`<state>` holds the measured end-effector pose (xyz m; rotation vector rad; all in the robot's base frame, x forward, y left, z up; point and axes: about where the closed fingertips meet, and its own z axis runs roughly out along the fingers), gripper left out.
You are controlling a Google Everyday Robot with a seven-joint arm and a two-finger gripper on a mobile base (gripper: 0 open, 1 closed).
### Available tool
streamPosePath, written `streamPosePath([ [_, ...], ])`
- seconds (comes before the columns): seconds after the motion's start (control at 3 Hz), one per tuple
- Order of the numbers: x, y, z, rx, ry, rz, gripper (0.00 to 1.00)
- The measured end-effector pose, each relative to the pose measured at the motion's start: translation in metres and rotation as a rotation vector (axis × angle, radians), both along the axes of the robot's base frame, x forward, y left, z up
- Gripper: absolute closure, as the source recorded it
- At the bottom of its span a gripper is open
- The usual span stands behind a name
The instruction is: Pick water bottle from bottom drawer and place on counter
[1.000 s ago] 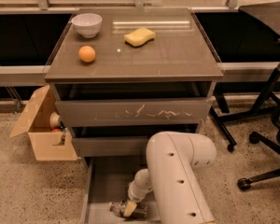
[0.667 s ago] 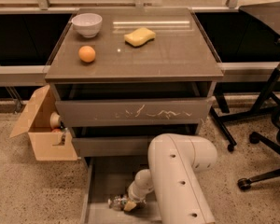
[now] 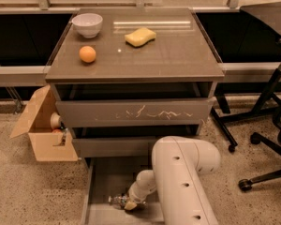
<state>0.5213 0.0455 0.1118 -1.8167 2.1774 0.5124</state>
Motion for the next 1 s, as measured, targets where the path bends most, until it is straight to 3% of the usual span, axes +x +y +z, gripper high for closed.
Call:
streamPosePath([
  [0.33,0.001,-0.004,0.009,0.047,-0.013,0.012,1.00],
  [0.67,0.017,-0.007,0.033,0.203,-0.039,0.012,1.00],
  [1.0,0.029,-0.028,0.074,0.361,-0.076,0.017,1.00],
])
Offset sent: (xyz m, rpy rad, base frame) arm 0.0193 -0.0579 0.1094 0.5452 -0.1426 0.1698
